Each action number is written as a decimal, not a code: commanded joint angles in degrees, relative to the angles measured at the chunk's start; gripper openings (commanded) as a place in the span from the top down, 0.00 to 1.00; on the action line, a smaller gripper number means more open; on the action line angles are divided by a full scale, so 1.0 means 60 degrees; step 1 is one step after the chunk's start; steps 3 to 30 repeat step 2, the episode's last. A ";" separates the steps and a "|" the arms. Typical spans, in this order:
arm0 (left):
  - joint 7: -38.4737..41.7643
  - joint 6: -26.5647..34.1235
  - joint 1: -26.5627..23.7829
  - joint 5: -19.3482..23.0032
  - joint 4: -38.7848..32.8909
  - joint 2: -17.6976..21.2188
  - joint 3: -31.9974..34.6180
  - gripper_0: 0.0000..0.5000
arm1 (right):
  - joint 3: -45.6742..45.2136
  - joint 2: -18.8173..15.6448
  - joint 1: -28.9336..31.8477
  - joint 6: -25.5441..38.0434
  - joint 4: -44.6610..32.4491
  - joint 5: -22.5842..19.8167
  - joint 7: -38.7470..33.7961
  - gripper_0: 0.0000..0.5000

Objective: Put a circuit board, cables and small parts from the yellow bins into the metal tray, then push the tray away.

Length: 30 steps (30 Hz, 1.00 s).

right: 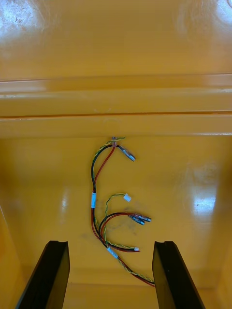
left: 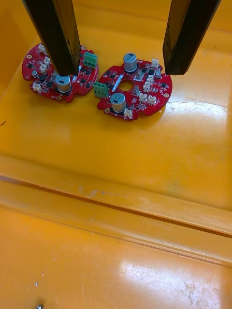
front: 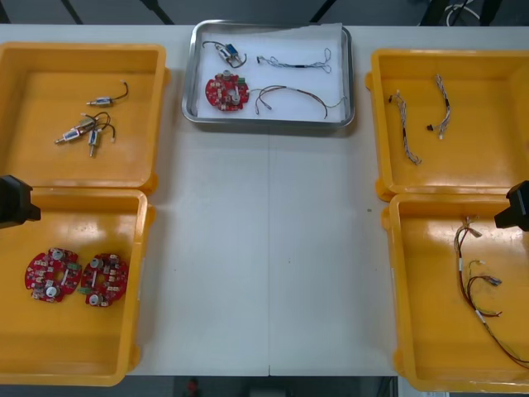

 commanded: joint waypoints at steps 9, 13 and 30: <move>-0.0293 -0.0068 0.0128 0.0063 -0.0058 0.0458 0.0169 0.00 | -0.0313 -0.0358 0.0123 -0.0056 -0.0205 -0.0082 0.0135 0.00; -0.0293 -0.0068 0.0128 0.0063 -0.0058 0.0458 0.0169 0.00 | -0.0313 -0.0358 0.0123 -0.0056 -0.0205 -0.0082 0.0135 0.00; -0.0293 -0.0068 0.0128 0.0063 -0.0058 0.0458 0.0169 0.00 | -0.0313 -0.0358 0.0123 -0.0056 -0.0205 -0.0082 0.0135 0.00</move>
